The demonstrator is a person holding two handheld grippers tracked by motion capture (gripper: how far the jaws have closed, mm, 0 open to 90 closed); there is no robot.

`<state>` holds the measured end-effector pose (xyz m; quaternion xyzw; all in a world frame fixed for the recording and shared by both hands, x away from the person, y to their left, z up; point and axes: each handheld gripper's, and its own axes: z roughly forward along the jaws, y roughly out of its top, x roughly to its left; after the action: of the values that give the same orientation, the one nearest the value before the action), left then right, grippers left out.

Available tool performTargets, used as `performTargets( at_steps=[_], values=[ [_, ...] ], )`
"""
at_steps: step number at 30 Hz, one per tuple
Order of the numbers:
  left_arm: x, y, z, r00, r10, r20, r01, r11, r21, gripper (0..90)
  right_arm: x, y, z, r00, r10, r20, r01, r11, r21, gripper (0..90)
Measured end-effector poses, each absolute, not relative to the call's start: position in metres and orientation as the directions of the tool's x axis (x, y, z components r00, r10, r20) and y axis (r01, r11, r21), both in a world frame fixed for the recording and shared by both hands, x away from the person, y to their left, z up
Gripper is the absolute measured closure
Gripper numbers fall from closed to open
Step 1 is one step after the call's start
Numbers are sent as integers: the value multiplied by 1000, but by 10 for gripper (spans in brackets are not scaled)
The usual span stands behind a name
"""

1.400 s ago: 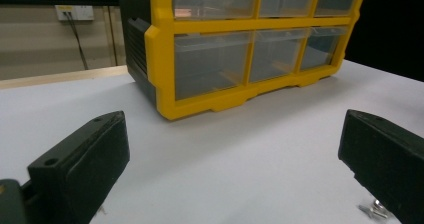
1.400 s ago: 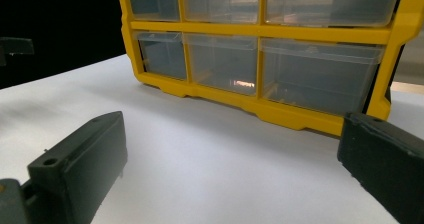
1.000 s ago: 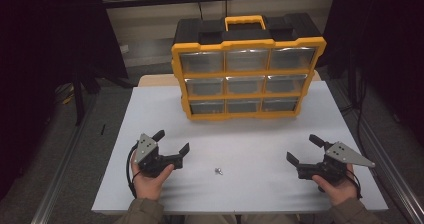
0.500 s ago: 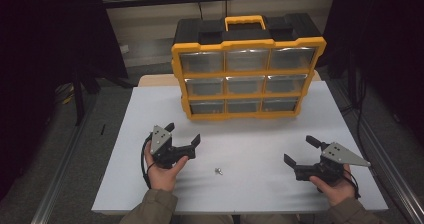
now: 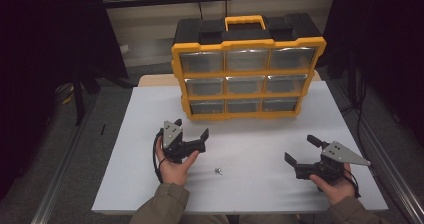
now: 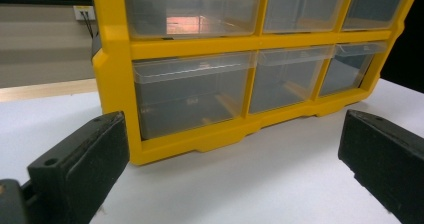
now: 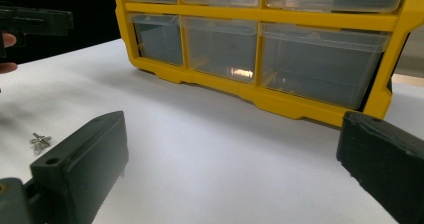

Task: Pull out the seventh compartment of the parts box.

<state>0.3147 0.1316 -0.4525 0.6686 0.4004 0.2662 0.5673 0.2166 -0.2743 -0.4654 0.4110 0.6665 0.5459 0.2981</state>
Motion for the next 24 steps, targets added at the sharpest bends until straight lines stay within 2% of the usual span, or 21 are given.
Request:
performTargets(
  at_steps=[15,24],
  values=[
    [325,107,-458,481,872,-91,247,-36,968,0,215,-276,-464,-478,876,63,215,47,975,6],
    [334,94,-456,419,901,-115,228,19,974,0,213,-279,-464,-468,881,72,213,34,977,7]
  ],
)
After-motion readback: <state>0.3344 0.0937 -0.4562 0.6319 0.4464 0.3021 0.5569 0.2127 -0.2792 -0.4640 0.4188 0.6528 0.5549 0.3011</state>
